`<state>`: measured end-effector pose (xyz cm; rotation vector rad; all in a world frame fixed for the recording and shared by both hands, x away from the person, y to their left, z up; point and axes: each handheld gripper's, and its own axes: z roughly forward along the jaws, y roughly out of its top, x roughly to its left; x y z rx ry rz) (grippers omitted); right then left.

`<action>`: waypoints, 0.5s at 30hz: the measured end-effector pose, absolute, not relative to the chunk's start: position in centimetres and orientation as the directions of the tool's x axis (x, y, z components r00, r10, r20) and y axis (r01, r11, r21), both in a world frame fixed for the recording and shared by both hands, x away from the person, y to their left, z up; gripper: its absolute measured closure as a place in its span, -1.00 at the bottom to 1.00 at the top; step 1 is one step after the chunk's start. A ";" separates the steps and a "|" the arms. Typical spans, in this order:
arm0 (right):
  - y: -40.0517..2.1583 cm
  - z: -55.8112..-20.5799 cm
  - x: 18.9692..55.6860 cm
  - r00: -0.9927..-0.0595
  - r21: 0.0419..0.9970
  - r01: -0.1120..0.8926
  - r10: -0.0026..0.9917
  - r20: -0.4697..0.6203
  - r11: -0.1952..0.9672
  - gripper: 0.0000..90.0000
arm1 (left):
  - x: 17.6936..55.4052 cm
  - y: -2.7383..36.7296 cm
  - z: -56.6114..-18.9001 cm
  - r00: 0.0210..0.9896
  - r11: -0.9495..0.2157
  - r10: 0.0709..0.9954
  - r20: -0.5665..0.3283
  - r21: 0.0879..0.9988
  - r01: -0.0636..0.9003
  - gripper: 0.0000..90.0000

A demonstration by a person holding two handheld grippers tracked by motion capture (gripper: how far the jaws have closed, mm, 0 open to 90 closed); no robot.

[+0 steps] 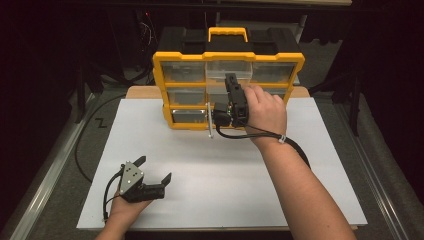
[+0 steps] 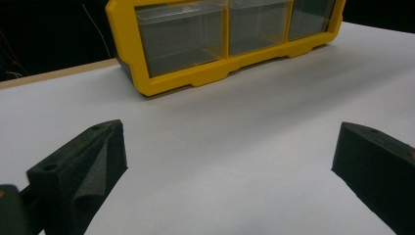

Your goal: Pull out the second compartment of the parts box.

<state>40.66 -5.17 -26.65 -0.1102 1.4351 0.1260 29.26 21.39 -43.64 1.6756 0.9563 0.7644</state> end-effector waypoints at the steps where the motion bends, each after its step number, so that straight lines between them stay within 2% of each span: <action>1: -5.1 -26.6 40.6 0.124 0.002 -0.158 0.021 -0.992 0.987 0.64 | 29.3 21.4 -43.6 0.481 -0.166 0.876 0.038 0.959 0.227 -0.99; 8: -4.8 -26.3 40.7 0.067 0.007 -0.165 0.018 -0.998 0.986 0.24 | 29.2 21.4 -43.6 0.481 -0.167 0.876 0.039 0.960 0.226 -0.99; 11: -4.9 -26.0 40.9 0.040 0.019 -0.158 0.025 -0.999 0.987 0.14 | 29.2 21.4 -43.6 0.483 -0.169 0.875 0.040 0.959 0.226 -0.99; 15: -5.1 -25.5 41.2 0.008 0.041 -0.143 0.042 -0.999 0.989 0.13 | 29.2 21.4 -43.6 0.484 -0.168 0.874 0.039 0.959 0.227 -0.99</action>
